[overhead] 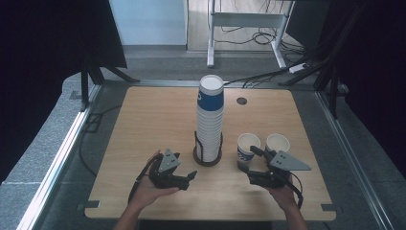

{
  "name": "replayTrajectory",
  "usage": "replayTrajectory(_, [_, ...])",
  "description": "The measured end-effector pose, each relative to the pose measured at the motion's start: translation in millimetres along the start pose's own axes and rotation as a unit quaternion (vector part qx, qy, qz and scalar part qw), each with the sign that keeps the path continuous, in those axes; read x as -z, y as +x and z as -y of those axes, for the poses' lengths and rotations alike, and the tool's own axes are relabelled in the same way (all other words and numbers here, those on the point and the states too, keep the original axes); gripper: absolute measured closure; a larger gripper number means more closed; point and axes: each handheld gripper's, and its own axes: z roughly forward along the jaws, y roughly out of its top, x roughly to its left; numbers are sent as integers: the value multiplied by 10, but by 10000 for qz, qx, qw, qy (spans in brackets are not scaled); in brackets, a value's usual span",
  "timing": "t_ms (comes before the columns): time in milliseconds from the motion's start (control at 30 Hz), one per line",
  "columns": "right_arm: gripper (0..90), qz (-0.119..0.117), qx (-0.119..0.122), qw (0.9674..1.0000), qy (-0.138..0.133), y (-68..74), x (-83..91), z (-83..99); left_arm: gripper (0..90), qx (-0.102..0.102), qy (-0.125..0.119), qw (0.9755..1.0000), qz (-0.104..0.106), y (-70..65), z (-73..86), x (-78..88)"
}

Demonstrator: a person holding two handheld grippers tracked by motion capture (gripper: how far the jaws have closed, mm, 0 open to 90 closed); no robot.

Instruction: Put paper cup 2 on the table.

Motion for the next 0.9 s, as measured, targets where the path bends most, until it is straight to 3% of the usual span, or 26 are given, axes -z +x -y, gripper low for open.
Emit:
replayTrajectory(133, [270,-312,-159,9993,132,77,-185,91,148,-8,57,10000,0,-7,11,-34])
replayTrajectory(300, [270,-483,-98,9976,484,162,-424,218,148,-58,97,9999,25,-24,19,-53])
replayTrajectory(900, [255,-488,-85,9972,563,161,-438,256,148,-67,128,9999,19,-22,20,-77])
